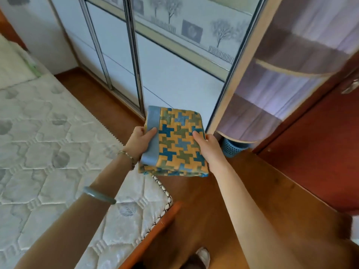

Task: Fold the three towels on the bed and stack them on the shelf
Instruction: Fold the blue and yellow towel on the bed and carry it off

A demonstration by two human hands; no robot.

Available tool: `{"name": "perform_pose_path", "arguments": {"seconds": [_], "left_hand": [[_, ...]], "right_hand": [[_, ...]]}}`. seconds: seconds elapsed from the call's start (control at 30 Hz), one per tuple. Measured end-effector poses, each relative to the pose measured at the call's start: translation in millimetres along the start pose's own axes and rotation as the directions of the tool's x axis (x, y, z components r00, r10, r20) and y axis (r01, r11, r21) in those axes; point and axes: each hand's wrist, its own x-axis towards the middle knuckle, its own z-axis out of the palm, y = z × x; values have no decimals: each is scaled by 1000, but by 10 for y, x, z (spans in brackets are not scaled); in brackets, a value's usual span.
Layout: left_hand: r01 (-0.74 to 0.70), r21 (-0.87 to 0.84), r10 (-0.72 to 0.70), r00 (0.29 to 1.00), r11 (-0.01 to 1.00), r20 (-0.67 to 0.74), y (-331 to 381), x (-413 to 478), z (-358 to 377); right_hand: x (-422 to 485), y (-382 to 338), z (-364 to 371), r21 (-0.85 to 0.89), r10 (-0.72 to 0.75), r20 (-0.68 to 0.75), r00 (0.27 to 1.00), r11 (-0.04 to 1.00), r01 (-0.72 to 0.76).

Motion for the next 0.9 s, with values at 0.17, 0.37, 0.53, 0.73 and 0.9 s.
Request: {"name": "perform_pose_path", "arguments": {"seconds": [0.17, 0.37, 0.53, 0.73, 0.9], "left_hand": [[-26, 7, 25, 996, 1000, 87, 577, 115, 1397], [-96, 5, 94, 983, 995, 159, 1174, 207, 2759], [-145, -3, 141, 953, 989, 268, 1613, 304, 3420], [-195, 38, 168, 914, 980, 369, 2108, 769, 4030], [-249, -4, 231, 892, 968, 390, 2485, 1313, 4534]], "right_hand": [[96, -153, -1419, 53, 8, -80, 997, 999, -4], [156, -336, -2824, 144, -3, -182, 983, 989, 30], [238, -470, -3522, 227, -21, -229, 973, 971, 74], [617, -673, -4108, 306, -5, -290, 957, 947, 97], [1183, -997, -4592, 285, -40, -344, 938, 947, 145]]}}
